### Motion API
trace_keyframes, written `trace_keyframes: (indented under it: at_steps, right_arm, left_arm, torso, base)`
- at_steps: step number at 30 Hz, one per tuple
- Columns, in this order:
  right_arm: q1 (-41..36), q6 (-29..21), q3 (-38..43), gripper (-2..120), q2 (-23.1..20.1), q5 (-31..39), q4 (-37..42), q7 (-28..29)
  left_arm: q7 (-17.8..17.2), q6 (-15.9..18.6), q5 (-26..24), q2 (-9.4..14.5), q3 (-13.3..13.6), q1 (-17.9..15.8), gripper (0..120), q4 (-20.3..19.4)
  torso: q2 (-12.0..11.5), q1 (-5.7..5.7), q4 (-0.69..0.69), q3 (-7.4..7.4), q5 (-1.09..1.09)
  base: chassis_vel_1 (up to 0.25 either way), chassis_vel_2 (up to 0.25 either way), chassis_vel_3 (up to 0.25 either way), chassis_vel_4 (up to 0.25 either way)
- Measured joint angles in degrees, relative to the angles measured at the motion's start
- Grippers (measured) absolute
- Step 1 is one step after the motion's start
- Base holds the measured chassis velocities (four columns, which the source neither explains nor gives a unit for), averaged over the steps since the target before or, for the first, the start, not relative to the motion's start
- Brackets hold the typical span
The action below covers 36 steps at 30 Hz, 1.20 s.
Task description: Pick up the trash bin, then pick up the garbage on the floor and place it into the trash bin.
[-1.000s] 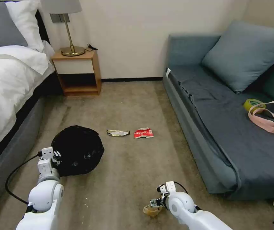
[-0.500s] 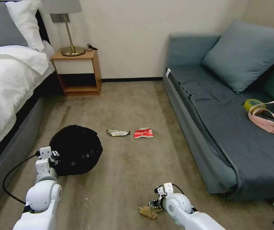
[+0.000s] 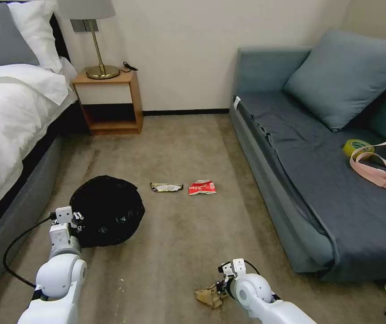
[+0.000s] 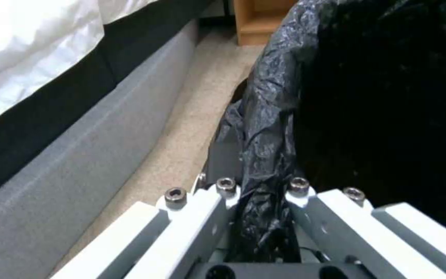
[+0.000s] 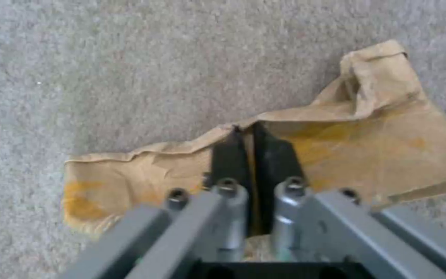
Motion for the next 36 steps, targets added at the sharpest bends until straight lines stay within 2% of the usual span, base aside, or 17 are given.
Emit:
trace_keyframes:
  at_steps: [16,24,27,30,34,36]
  right_arm:
    - [0.2,1.8,0.0,0,-0.1,-3.4,1.5,-2.9]
    - [2.6,2.3,1.6,0,0.1,-3.5,5.3,-4.1]
    - [5.8,2.1,2.2,0,-0.5,-1.6,10.1,-5.2]
    - [6.4,1.2,2.5,0,-0.6,-0.5,11.3,-4.4]
    - [5.7,1.0,2.5,0,-2.5,-2.3,11.6,-5.5]
    - [4.2,1.3,2.4,0,-6.2,-9.0,11.9,-11.1]
  left_arm:
    - [0.2,-0.8,0.3,-0.7,-0.4,1.4,2,-0.1]
    - [0.3,-0.9,0.3,-0.7,-0.4,1.3,2,-0.1]
    - [1.0,-0.7,0.7,-0.8,0.2,1.3,2,-0.5]
    - [1.1,-0.7,1.0,-0.9,0.4,1.4,2,-0.6]
    - [1.7,-0.6,1.5,-0.8,0.5,1.6,2,-0.8]
    - [2.4,-0.6,2.0,-0.6,0.4,1.7,2,-0.8]
  torso:
    - [0.0,0.00,0.00,0.00,0.00]
    - [0.0,0.00,0.00,0.00,-0.01]
    - [0.0,0.00,0.00,0.00,-0.02]
    - [0.0,0.00,0.01,0.00,-0.01]
    - [0.0,0.00,0.01,0.00,0.00]
    - [0.0,0.00,0.00,0.00,0.00]
  base:
    - [0.000,0.000,0.000,0.000]
    - [0.000,0.000,0.000,0.000]
    - [0.000,0.000,0.000,0.000]
    - [0.000,0.000,0.000,0.000]
    - [0.000,0.000,0.000,0.000]
    - [0.000,0.000,0.000,0.000]
